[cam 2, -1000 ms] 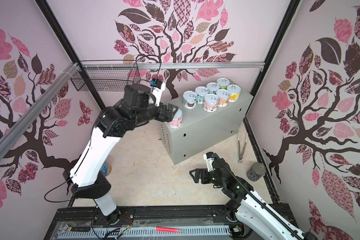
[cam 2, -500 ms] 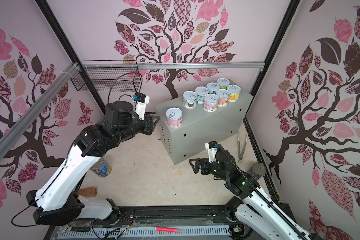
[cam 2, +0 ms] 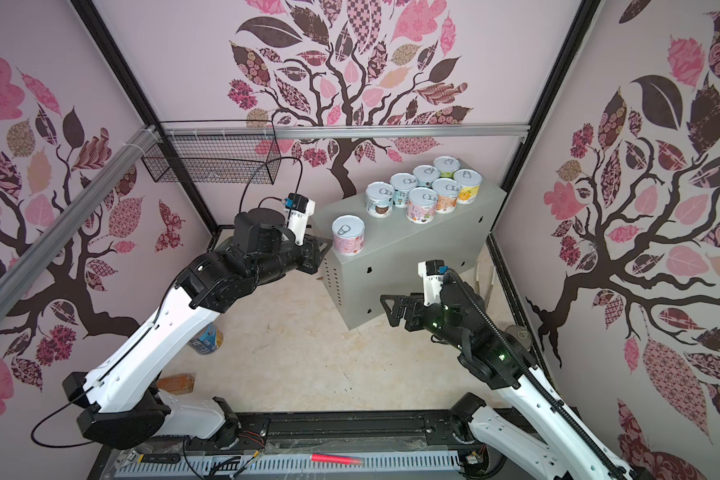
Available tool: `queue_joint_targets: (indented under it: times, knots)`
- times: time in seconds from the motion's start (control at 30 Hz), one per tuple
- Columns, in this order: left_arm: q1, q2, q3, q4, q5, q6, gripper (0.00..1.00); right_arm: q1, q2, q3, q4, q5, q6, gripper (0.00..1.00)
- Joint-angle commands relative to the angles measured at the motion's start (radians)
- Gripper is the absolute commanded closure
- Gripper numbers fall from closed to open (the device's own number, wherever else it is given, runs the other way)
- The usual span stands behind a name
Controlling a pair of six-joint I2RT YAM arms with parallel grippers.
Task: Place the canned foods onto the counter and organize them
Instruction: 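Carry the pink-label can over the cabinet top near the can cluster, then lower the pink-label can onto the cabinet top while the right gripper rises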
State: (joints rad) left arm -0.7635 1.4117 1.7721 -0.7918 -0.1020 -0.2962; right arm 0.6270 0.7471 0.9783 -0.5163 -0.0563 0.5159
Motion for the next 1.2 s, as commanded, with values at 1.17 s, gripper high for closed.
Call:
queue_joint_targets:
  times: [1.17]
  knots:
    - [0.030, 0.146, 0.058, 0.168, 0.132, 0.198, 0.40, 0.005, 0.014, 0.147, -0.087, 0.095, -0.117, 0.00]
